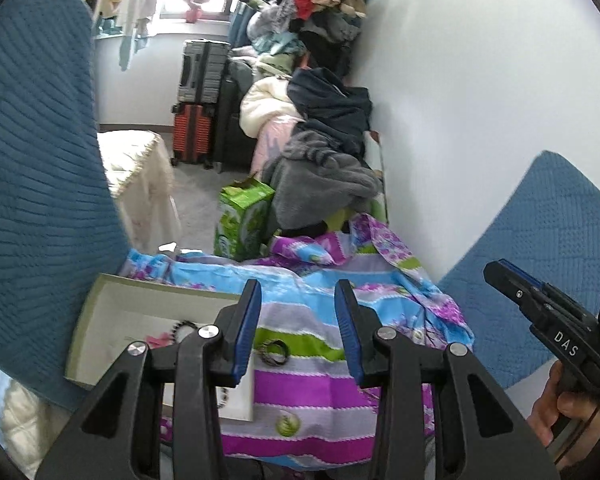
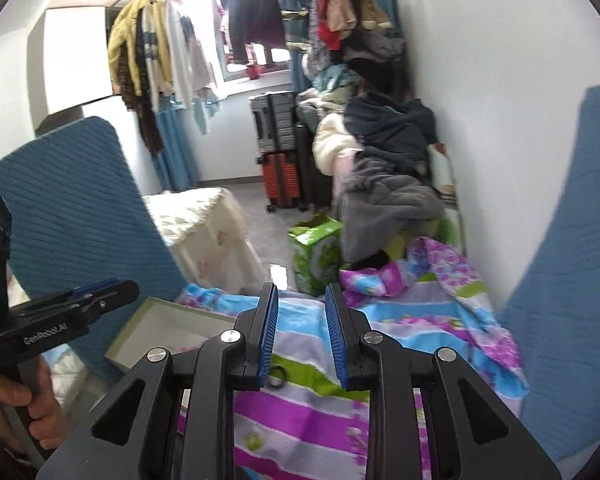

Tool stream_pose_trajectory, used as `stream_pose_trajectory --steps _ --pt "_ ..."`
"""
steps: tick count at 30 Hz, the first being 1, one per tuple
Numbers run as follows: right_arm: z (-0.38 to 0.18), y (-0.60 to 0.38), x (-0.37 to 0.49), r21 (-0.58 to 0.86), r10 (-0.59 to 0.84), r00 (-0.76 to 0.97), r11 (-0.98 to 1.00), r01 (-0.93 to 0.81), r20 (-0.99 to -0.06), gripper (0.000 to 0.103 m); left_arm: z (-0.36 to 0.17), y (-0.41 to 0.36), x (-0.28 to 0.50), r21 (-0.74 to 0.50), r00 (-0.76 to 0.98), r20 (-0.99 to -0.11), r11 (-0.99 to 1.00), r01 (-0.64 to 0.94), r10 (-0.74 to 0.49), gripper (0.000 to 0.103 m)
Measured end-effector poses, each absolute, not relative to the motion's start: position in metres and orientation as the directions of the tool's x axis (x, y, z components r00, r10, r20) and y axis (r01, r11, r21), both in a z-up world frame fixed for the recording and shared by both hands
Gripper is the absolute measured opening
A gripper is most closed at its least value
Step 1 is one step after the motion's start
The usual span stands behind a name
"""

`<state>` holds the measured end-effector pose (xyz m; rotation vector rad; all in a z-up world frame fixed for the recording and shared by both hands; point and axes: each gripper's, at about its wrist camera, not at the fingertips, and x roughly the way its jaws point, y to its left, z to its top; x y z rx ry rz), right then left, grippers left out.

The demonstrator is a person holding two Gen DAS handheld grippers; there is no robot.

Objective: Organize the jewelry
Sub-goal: 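Move both open tools back over the remaining jewelry on the sheet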

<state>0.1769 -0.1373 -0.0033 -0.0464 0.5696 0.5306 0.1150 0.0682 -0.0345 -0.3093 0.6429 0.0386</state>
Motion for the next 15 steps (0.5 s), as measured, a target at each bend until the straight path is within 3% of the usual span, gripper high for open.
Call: stream_pose_trajectory --steps 15 --pt "-0.089 -0.224 0.180 0.152 0.363 0.712 0.926 -0.344 -0.601 0.023 -0.110 -0.004 0.138 -0.263 0.726 -0.673 0.963 -0.056 -0.142 0.039"
